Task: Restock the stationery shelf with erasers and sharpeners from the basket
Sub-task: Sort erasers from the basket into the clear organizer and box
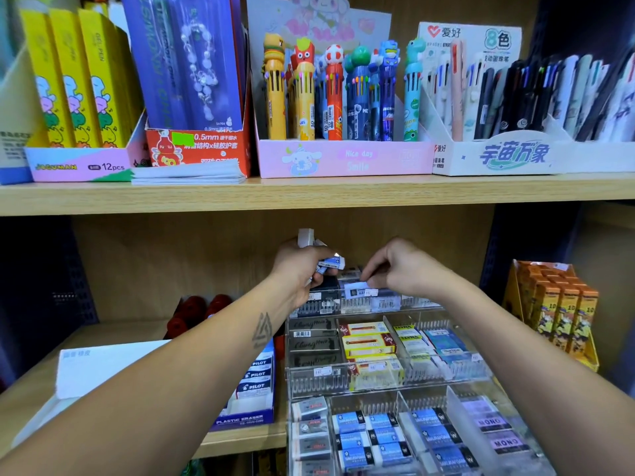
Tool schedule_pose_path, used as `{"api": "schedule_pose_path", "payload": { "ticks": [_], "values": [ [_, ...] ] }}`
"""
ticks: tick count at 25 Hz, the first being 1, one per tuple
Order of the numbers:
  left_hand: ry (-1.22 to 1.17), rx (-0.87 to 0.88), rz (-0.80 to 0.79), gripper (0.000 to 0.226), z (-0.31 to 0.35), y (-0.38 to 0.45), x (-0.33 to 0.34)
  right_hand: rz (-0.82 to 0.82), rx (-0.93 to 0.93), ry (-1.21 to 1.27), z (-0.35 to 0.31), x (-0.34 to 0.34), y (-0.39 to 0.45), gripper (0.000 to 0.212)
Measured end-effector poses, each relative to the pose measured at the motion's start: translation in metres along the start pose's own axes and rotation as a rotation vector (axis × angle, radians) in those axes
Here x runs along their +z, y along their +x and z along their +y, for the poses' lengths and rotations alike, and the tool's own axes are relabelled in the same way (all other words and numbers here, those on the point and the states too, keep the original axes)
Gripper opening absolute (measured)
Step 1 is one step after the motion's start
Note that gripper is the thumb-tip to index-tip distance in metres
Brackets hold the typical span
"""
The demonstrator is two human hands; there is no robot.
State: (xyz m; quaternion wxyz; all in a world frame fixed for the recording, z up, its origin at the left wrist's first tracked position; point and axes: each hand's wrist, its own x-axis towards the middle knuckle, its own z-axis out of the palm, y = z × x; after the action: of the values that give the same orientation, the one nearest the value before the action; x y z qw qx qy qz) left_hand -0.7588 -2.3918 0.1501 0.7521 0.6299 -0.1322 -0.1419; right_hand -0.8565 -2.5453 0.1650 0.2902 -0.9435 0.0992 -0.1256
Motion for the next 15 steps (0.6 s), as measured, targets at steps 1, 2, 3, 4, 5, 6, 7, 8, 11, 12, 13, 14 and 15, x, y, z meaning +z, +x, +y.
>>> {"api": "schedule_pose_path", "payload": {
  "ticks": [1,2,3,4,5,6,7,8,11,12,13,14,15],
  "values": [
    [0.004,0.004,0.0,0.016,-0.0001,0.0,0.0,-0.002,0.002,-0.032,-0.0017,0.0005,0.0009,0.013],
    [0.006,0.006,0.001,0.016,-0.0001,-0.0002,-0.0004,0.003,-0.001,-0.065,-0.0025,0.0008,0.0016,0.014],
    [0.007,0.007,0.002,0.016,-0.0004,0.0001,-0.0002,0.011,-0.008,-0.099,-0.0026,0.0012,0.002,0.014],
    [0.008,0.006,0.002,0.016,-0.0005,0.0005,0.0001,0.019,-0.019,-0.131,-0.003,0.0019,0.0024,0.015],
    [0.008,0.008,-0.001,0.016,-0.0009,0.0009,0.0005,0.026,-0.03,-0.159,-0.0038,0.0034,0.0028,0.015],
    [0.01,0.015,-0.005,0.016,-0.0008,0.0011,0.0008,0.03,-0.042,-0.179,-0.0049,0.0044,0.0036,0.015],
    [0.014,0.021,-0.005,0.017,-0.0009,0.0014,0.0008,0.027,-0.051,-0.183,-0.006,0.0051,0.0048,0.015],
    [0.018,0.023,-0.004,0.017,-0.0009,0.0013,0.0009,0.014,-0.053,-0.18,-0.0069,0.0047,0.0054,0.015],
    [0.021,0.02,-0.005,0.016,-0.0006,-0.0001,0.0001,-0.071,-0.062,-0.209,-0.0074,0.002,0.007,0.025],
    [0.021,0.016,-0.006,0.016,-0.0002,-0.0006,0.0001,-0.102,-0.065,-0.225,-0.0069,0.0027,0.0073,0.031],
    [0.02,0.014,-0.005,0.015,0.0,-0.0007,0.0005,-0.123,-0.063,-0.238,-0.0063,0.004,0.0071,0.036],
    [0.019,0.014,-0.002,0.015,0.0002,-0.0013,0.0004,-0.129,-0.056,-0.247,-0.0058,0.0058,0.0066,0.041],
    [0.019,0.015,0.0,0.015,0.0,-0.0012,0.0006,-0.119,-0.042,-0.248,-0.0057,0.0074,0.0059,0.045]
  ]
}}
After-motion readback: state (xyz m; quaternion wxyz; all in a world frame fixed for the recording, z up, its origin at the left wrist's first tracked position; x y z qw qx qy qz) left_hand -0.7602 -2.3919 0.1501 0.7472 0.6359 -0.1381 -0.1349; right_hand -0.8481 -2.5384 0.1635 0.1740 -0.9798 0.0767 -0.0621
